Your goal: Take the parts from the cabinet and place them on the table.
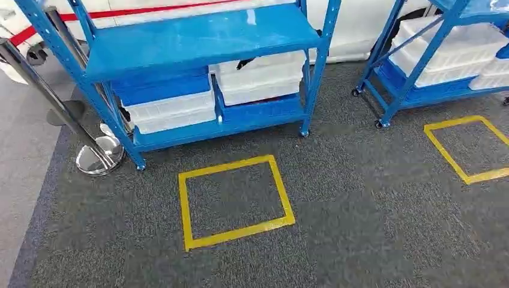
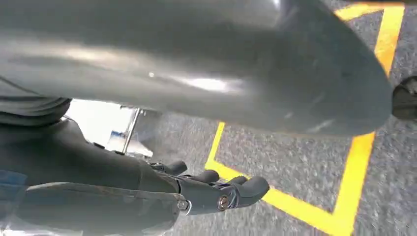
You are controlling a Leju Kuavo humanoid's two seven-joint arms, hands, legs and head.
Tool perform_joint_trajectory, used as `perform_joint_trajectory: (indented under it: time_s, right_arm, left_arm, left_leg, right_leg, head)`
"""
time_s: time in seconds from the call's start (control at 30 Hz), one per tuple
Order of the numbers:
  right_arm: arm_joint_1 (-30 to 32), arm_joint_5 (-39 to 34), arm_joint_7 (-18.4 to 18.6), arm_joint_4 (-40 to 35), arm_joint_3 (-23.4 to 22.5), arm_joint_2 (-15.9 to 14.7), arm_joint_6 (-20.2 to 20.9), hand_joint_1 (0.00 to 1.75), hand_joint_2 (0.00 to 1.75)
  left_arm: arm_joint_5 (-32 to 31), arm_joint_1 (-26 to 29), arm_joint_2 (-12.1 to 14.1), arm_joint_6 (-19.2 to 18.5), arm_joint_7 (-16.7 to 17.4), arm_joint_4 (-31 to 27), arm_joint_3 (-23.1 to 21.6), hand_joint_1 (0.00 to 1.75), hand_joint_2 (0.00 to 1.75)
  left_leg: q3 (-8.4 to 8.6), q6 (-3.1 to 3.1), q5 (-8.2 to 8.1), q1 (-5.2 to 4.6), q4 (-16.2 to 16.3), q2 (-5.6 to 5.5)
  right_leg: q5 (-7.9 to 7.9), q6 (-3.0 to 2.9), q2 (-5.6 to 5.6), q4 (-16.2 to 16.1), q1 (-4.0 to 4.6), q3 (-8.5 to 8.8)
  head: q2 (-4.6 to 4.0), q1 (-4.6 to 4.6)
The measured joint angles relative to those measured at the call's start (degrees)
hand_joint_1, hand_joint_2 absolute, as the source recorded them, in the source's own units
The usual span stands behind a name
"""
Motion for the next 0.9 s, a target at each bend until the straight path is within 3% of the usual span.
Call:
perform_joint_trajectory:
  time_s: [0.03,0.07,0.13,0.17,0.2,0.23,0.27,0.3,0.33,0.37,0.4,0.43,0.47,0.5,0.53,0.6,0.67,0.7,0.77,0.8,0.83,0.87,0.9]
  right_arm:
    - [0.0,0.1,0.0,0.0,0.0,0.0,0.0,0.0,0.0]
    - [0.0,0.1,0.0,0.0,0.0,-0.1,0.0,0.0,0.0]
    - [-0.4,-0.2,0.0,0.0,0.0,-0.1,0.0,0.0,0.0]
    - [-0.4,-0.6,0.0,0.0,0.0,-0.1,-0.2,0.0,0.0]
    - [-0.6,-0.9,-0.1,0.0,0.0,-0.1,-0.2,0.0,0.0]
    - [-0.6,-1.2,-0.1,0.0,-0.1,-0.1,-0.2,0.0,0.0]
    - [-0.5,-1.3,-0.1,0.0,-0.2,-0.1,-0.2,0.0,0.0]
    - [-0.4,-1.3,-0.1,0.0,-0.3,-0.1,-0.2,0.0,0.0]
    - [-0.4,-1.3,-0.1,0.0,-0.4,-0.1,-0.2,0.0,0.0]
    - [-0.1,-1.3,-0.1,0.0,-0.5,-0.2,-0.2,0.0,0.0]
    - [0.1,-1.3,-0.1,0.0,-0.5,-0.2,-0.2,0.0,0.0]
    - [0.6,-1.3,-0.1,0.0,-0.5,-0.3,-0.2,0.0,0.0]
    - [0.7,-1.3,-0.1,0.2,-0.7,-0.5,-0.2,0.0,0.0]
    - [0.5,-1.3,-0.1,0.2,-0.8,-0.5,-0.2,0.0,0.0]
    - [0.4,-1.4,-0.1,0.2,-0.9,-0.5,-0.2,0.0,0.0]
    - [0.3,-1.4,-0.1,0.2,-0.9,-0.3,-0.2,0.0,0.0]
    - [0.5,-1.4,-0.1,0.2,-0.9,-0.2,-0.2,0.0,0.0]
    - [0.5,-1.4,-0.1,0.2,-0.9,-0.2,-0.2,0.0,0.0]
    - [0.5,-1.4,-0.1,0.2,-0.9,-0.2,-0.2,0.0,0.0]
    - [0.5,-1.4,-0.1,0.2,-0.9,-0.2,-0.2,0.0,0.0]
    - [0.5,-1.4,-0.1,0.2,-0.9,-0.2,-0.2,0.0,0.0]
    - [0.5,-1.4,-0.1,0.2,-0.9,-0.2,-0.1,0.0,0.0]
    - [0.5,-1.4,-0.1,0.2,-0.9,-0.2,-0.1,0.0,0.0]
  left_arm:
    - [0.0,0.0,0.0,0.1,0.0,0.0,0.0,0.0,0.0]
    - [0.0,-0.1,-0.1,0.1,0.0,0.0,0.0,0.0,0.0]
    - [0.0,-0.4,-0.1,0.0,0.0,0.0,0.0,0.0,0.0]
    - [0.0,-0.5,-0.1,0.1,-0.1,0.0,0.0,0.0,0.0]
    - [0.0,-0.5,-0.1,0.0,-0.1,0.0,0.0,0.0,0.0]
    - [-0.1,-0.5,-0.1,0.0,-0.1,0.0,0.0,0.0,0.0]
    - [-0.2,-0.5,-0.1,0.0,-0.1,0.0,0.0,0.0,0.0]
    - [-0.3,-0.4,-0.1,0.0,-0.1,0.0,0.0,0.0,0.0]
    - [-0.3,-0.3,-0.1,0.0,-0.1,0.0,0.0,0.0,0.0]
    - [-0.3,-0.3,-0.1,0.0,-0.1,0.0,0.0,0.0,0.0]
    - [-0.3,-0.3,-0.1,-0.1,-0.1,0.0,0.0,0.0,0.0]
    - [-0.3,0.1,-0.1,-0.2,-0.1,0.0,0.0,0.0,0.0]
    - [-0.4,-0.2,-0.2,-0.3,-0.2,0.2,0.0,0.0,0.0]
    - [-0.4,-0.4,-0.3,-0.3,-0.2,0.2,0.0,0.0,0.0]
    - [-0.4,-0.4,-0.3,-0.4,-0.3,0.2,0.0,0.0,0.0]
    - [-0.4,-0.4,-0.2,-0.4,-0.3,0.2,0.0,0.0,0.0]
    - [-0.4,-0.5,-0.1,-0.5,-0.3,0.2,0.0,0.0,0.0]
    - [-0.4,-0.6,-0.1,-0.6,-0.3,0.2,0.0,0.0,0.0]
    - [-0.5,-0.5,-0.1,-0.7,-0.3,0.2,0.0,0.0,0.0]
    - [-0.5,-0.4,-0.1,-0.8,-0.4,0.2,0.0,0.0,0.0]
    - [-0.5,-0.3,-0.1,-1.0,-0.4,0.2,0.0,0.0,0.0]
    - [-0.6,-0.3,-0.1,-1.2,-0.6,0.2,0.0,0.0,0.0]
    - [-0.6,-0.2,0.0,-1.3,-0.7,0.2,0.0,0.0,0.0]
  left_leg:
    - [0.29,0.42,0.04,0.13,-0.7,-0.6]
    - [1.16,0.79,-0.21,0.24,-1.0,-0.92]
    - [3.14,1.33,-0.45,0.57,-2.0,-1.46]
    - [3.88,1.75,-1.01,0.59,-2.3,-1.55]
    - [4.48,1.82,-1.56,0.55,-2.4,-1.69]
    - [5.22,1.96,-2.24,0.48,-2.4,-1.84]
    - [6.04,1.99,-2.95,0.44,-2.4,-2.08]
    - [6.99,1.99,-3.66,0.41,-2.4,-2.43]
    - [8.07,1.94,-4.45,0.36,-2.4,-2.69]
    - [9.11,1.87,-5.24,0.33,-2.4,-2.87]
    - [10.15,1.7,-6.08,0.26,-2.4,-3.0]
    - [10.36,1.55,-6.8,0.33,-2.6,-3.08]
    - [11.17,1.22,-7.64,0.0,-2.0,-3.39]
    - [11.24,0.87,-8.38,0.01,-2.3,-3.43]
    - [12.36,0.58,-8.37,-0.01,-2.6,-3.43]
    - [11.26,-0.11,-6.89,-0.16,0.2,-3.3]
    - [6.88,-0.63,-5.93,0.05,7.9,-1.34]
    - [4.26,-0.96,-7.44,0.35,11.4,-1.13]
    - [0.01,-1.57,-13.3,0.88,15.7,-0.9]
    - [-1.06,-1.71,-14.94,1.09,15.6,-0.8]
    - [-1.38,-1.94,-15.0,1.27,13.8,-0.71]
    - [-1.11,-1.92,-13.61,1.31,10.8,-0.63]
    - [-0.53,-1.86,-10.0,1.32,6.7,-0.53]
  right_leg:
    - [0.36,0.44,-0.14,0.1,-0.05,1.13]
    - [1.56,1.1,-0.24,1.1,0.06,0.87]
    - [3.71,1.56,-0.05,7.1,-0.15,-2.07]
    - [3.42,1.58,0.26,12.0,-0.17,-5.56]
    - [1.25,1.6,0.36,14.9,-0.19,-8.11]
    - [-1.92,1.53,0.37,16.7,-0.19,-10.28]
    - [-4.59,1.72,0.38,17.2,-0.19,-11.77]
    - [-6.27,1.96,0.38,16.6,-0.19,-12.8]
    - [-6.22,2.09,0.39,14.6,-0.18,-13.11]
    - [-4.37,1.82,0.44,11.5,-0.13,-12.85]
    - [-0.16,1.48,0.62,7.3,0.02,-12.42]
    - [6.7,0.81,0.9,3.3,0.35,-12.28]
    - [9.29,0.75,1.31,2.3,0.58,-12.5]
    - [9.11,0.44,1.44,2.3,0.63,-12.14]
    - [9.25,0.06,1.41,1.9,0.71,-11.71]
    - [8.86,-0.59,1.23,1.2,0.15,-10.16]
    - [7.81,-1.31,0.85,0.5,0.09,-8.65]
    - [7.22,-1.38,0.74,0.5,0.08,-8.03]
    - [5.74,-1.32,0.66,0.5,0.02,-6.44]
    - [5.04,-1.24,0.67,0.5,-0.05,-5.51]
    - [4.23,-1.09,0.67,0.5,-0.13,-4.43]
    - [3.44,-0.91,0.64,0.5,-0.22,-3.36]
    - [2.59,-0.7,0.54,0.5,-0.3,-2.26]
  head:
    - [0.0,-0.02]
    - [0.0,0.02]
    - [0.0,0.06]
    - [0.0,0.09]
    - [0.0,0.09]
    - [0.0,0.09]
    - [0.0,0.09]
    - [0.0,0.09]
    - [0.0,0.09]
    - [0.0,0.09]
    - [0.0,0.09]
    - [0.0,0.11]
    - [0.0,0.02]
    - [-0.02,0.15]
    - [0.0,0.13]
    - [0.0,0.11]
    - [0.0,0.06]
    - [0.0,0.09]
    - [0.0,0.09]
    - [0.0,0.09]
    - [0.0,0.09]
    - [0.0,0.09]
    - [0.0,0.09]
